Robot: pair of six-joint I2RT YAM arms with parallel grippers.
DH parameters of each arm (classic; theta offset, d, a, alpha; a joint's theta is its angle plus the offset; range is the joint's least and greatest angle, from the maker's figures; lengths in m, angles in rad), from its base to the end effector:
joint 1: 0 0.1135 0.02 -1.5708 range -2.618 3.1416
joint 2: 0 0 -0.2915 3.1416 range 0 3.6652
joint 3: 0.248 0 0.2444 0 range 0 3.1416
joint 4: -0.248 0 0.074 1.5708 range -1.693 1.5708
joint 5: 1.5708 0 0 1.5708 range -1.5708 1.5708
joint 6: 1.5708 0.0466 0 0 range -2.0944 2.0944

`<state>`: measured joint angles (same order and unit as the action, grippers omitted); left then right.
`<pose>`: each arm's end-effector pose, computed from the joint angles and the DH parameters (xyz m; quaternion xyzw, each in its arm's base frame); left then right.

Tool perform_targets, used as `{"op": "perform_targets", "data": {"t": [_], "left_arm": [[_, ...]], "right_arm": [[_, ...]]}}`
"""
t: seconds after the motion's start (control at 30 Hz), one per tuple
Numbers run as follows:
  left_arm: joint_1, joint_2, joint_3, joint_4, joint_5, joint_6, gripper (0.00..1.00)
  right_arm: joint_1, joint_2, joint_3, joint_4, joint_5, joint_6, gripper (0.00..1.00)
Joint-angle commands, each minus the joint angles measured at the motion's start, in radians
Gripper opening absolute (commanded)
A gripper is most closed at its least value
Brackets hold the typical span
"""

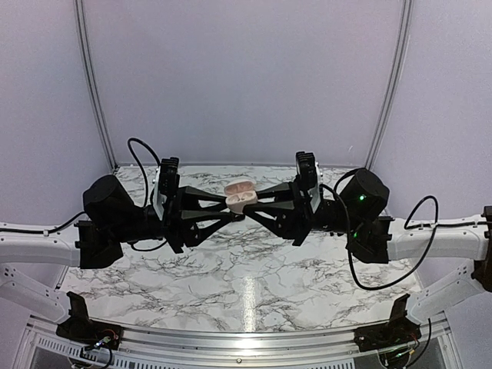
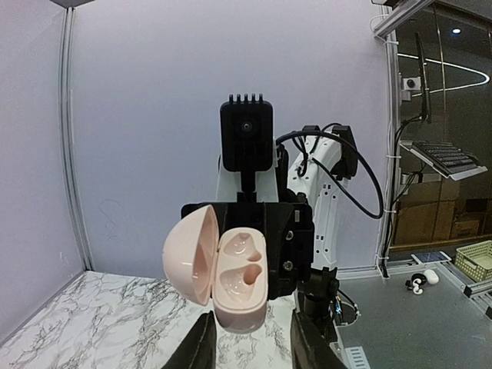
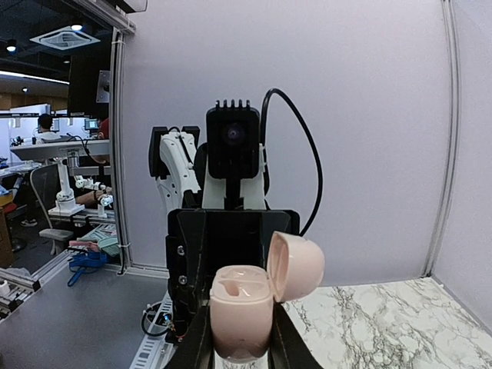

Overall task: Insert the wireless bluetooth earbuds into the charging case
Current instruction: Pass from the right arm to the left

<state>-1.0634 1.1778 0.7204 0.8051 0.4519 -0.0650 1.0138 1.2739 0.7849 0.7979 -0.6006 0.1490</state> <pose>0.1068 -0.2340 0.3715 0.4289 0.4034 -0.5354 0.6055 0.1252 0.2509 0.3681 -0.4530 0.4116 0.5694 0.5488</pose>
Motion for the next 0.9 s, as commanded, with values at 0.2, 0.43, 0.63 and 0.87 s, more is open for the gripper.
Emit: {"op": "perform_targets", "data": {"t": [0.2, 0.43, 0.63, 0.87], "left_arm": [[-0.01, 0.038, 0.035, 0.096, 0.0, -0.018, 0.31], [-0.013, 0.053, 0.039, 0.128, -0.003, -0.029, 0.29], [-0.013, 0.064, 0.043, 0.156, -0.009, -0.035, 0.27], [-0.014, 0.077, 0.049, 0.177, -0.012, -0.049, 0.29]], "right_arm": [[0.016, 0.027, 0.033, 0.12, 0.023, 0.041, 0.0], [0.02, 0.037, 0.021, 0.142, 0.034, 0.05, 0.0], [0.02, 0.043, 0.014, 0.16, 0.038, 0.056, 0.0], [0.022, 0.045, 0.001, 0.17, 0.042, 0.061, 0.0]]}}
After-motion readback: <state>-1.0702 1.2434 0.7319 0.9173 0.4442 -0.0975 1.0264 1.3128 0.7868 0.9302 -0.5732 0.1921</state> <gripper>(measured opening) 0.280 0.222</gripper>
